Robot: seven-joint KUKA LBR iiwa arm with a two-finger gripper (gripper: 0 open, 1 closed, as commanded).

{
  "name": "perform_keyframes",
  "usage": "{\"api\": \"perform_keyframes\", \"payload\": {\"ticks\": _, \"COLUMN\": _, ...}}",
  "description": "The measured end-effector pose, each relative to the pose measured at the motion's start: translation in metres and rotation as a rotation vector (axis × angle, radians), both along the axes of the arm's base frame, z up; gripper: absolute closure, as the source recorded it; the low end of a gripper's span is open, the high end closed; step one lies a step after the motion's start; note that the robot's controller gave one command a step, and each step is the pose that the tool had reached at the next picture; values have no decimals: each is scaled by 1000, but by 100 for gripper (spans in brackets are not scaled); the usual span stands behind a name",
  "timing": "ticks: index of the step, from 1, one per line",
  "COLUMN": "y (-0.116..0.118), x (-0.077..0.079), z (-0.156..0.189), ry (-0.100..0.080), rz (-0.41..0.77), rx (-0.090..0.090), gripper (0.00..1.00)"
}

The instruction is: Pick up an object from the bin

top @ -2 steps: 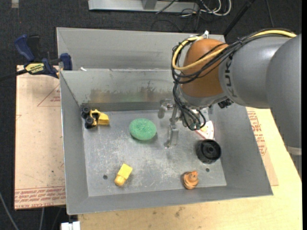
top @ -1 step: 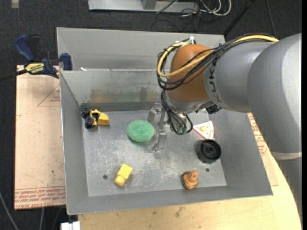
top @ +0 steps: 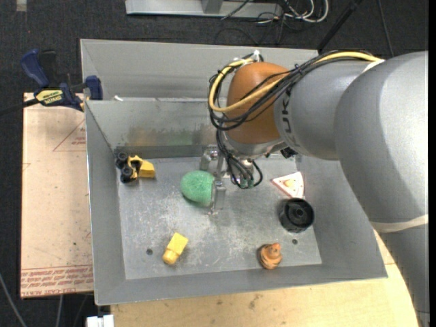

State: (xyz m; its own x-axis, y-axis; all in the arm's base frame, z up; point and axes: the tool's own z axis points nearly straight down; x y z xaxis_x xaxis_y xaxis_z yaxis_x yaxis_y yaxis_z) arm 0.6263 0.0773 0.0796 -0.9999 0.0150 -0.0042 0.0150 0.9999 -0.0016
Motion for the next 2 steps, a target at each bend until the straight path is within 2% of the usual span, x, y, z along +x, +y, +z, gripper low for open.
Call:
{"api": "perform_keyframes", "payload": {"ticks": 1, "y": -13, "x": -51, "z": -9, "ry": 2, "rz": -63, "rx": 3, "gripper": 100}}
{"api": "perform_keyframes", "payload": {"ticks": 2, "y": -13, "x": -51, "z": -9, "ry": 2, "rz": -63, "rx": 3, "gripper": 100}}
